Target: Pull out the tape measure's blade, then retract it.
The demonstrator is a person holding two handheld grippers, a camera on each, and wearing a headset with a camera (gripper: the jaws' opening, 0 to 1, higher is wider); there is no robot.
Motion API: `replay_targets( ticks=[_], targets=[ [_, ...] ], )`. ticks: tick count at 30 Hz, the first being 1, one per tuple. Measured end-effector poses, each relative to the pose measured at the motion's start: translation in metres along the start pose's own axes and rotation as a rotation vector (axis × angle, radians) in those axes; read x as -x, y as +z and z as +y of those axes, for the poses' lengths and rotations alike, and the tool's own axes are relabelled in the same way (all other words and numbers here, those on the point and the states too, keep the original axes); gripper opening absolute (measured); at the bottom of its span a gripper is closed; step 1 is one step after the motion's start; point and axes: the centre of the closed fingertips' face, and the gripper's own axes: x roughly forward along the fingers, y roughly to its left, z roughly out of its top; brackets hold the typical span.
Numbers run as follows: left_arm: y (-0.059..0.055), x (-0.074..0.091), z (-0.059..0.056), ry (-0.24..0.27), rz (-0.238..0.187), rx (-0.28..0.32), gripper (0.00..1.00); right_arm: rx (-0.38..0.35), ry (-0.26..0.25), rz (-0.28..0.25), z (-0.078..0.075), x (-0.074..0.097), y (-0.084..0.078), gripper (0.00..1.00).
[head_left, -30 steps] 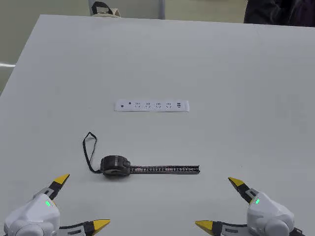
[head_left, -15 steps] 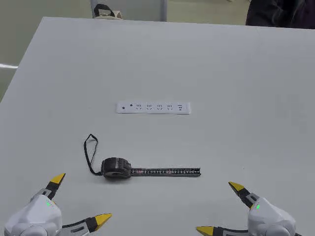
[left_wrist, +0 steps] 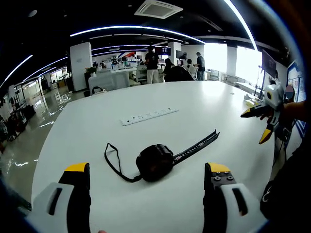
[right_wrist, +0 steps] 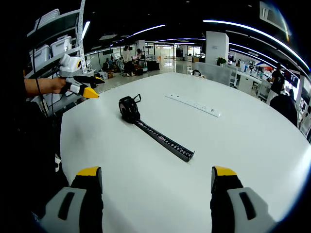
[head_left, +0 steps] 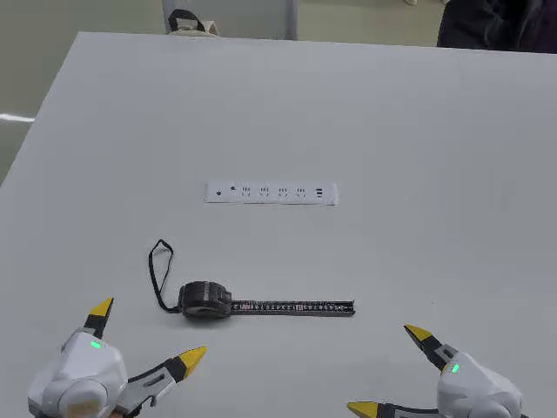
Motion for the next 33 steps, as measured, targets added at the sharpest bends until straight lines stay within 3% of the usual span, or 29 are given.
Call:
replay_targets(
  ticks=[11, 14, 16, 19, 22, 27, 33],
  targets=[
    [0.001, -0.02, -0.013, 0.067, -0.005, 0.002, 0.96, 0.046, 0.028, 0.015, -0.004, -0.008, -0.006, 0.85],
    [0.002, -0.024, -0.015, 0.099, -0.01, 0.034, 0.95, 0.062, 0.04, 0.014, -0.007, -0.011, -0.008, 0.82],
    [0.006, -0.026, -0.017, 0.116, -0.043, 0.027, 0.97, 0.075, 0.051, 0.012, -0.009, -0.013, -0.008, 0.8],
    [0.004, -0.028, -0.018, 0.146, -0.037, 0.009, 0.99, 0.092, 0.066, 0.006, -0.011, -0.015, -0.008, 0.76],
    [-0.001, -0.032, -0.019, 0.155, -0.023, 0.051, 0.97, 0.116, 0.086, 0.004, -0.013, -0.019, -0.008, 0.75],
    [-0.005, -0.039, -0.024, 0.172, -0.011, 0.057, 0.93, 0.145, 0.111, 0.013, -0.018, -0.023, -0.01, 0.73],
    [-0.008, -0.05, -0.026, 0.209, -0.032, 0.097, 0.92, 0.213, 0.143, 0.03, -0.027, -0.03, -0.013, 0.65]
  ],
)
